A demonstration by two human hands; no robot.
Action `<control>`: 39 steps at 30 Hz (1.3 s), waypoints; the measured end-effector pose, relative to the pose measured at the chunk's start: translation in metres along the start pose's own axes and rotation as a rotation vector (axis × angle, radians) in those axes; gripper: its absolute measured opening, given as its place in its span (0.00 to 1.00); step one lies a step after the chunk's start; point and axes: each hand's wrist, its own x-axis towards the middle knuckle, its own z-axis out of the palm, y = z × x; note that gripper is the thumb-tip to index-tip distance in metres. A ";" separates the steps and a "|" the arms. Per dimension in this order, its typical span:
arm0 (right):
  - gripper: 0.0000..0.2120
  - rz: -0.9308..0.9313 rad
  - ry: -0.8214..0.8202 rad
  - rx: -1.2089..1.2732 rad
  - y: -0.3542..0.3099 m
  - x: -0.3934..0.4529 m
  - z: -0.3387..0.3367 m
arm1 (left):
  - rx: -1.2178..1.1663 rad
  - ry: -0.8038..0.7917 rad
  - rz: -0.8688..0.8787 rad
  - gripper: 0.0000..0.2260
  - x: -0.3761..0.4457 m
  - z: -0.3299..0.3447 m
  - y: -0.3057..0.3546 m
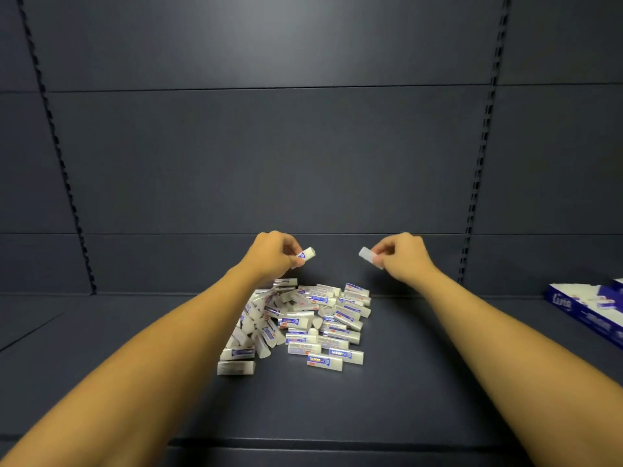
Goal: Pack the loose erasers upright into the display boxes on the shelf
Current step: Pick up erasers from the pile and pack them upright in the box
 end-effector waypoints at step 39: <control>0.07 0.310 0.217 0.018 0.201 -0.168 -0.239 | -0.233 -0.043 0.081 0.04 -0.055 0.206 0.320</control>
